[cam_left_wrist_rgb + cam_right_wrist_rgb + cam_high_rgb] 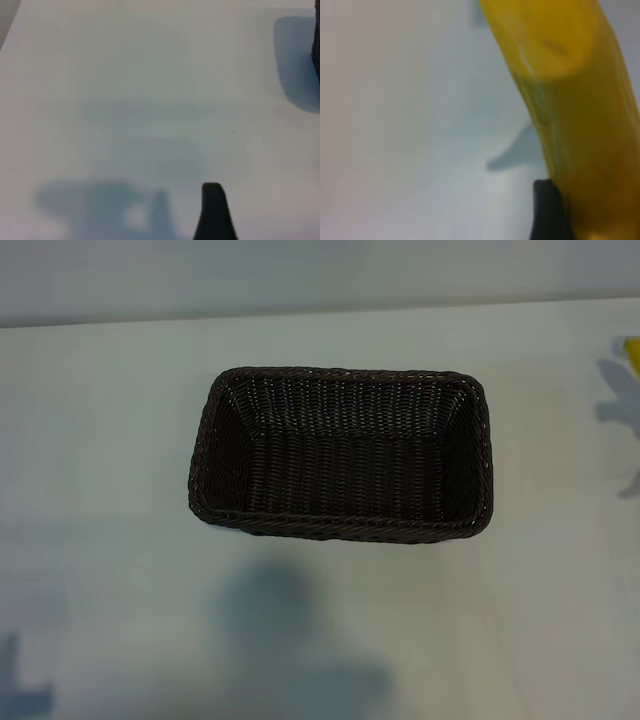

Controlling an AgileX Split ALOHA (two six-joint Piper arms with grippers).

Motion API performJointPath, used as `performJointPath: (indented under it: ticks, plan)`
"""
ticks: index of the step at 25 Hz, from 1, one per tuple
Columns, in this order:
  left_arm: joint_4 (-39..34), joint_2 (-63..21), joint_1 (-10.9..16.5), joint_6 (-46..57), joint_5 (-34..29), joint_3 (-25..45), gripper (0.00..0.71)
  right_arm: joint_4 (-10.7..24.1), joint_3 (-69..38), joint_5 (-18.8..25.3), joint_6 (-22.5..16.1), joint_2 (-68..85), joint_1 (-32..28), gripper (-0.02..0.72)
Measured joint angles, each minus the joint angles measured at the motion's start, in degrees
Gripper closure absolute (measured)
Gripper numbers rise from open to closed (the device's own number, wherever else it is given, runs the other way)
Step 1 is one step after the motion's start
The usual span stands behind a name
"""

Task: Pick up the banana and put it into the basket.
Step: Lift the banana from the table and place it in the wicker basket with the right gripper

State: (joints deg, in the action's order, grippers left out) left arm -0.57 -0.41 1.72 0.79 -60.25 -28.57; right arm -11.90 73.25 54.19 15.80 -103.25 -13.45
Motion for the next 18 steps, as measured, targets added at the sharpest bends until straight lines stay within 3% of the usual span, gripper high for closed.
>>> performJointPath:
  ticks: [6,18]
  plan:
    - [0.0,0.0,0.0,0.0,0.0,0.0,0.181,-0.3,5.9,6.7,0.0,1.3,3.7,0.274]
    - [0.0,0.0,0.0,0.0,0.0,0.1,0.181,0.5,19.6,13.2,-0.4,-3.4,23.0,0.274]
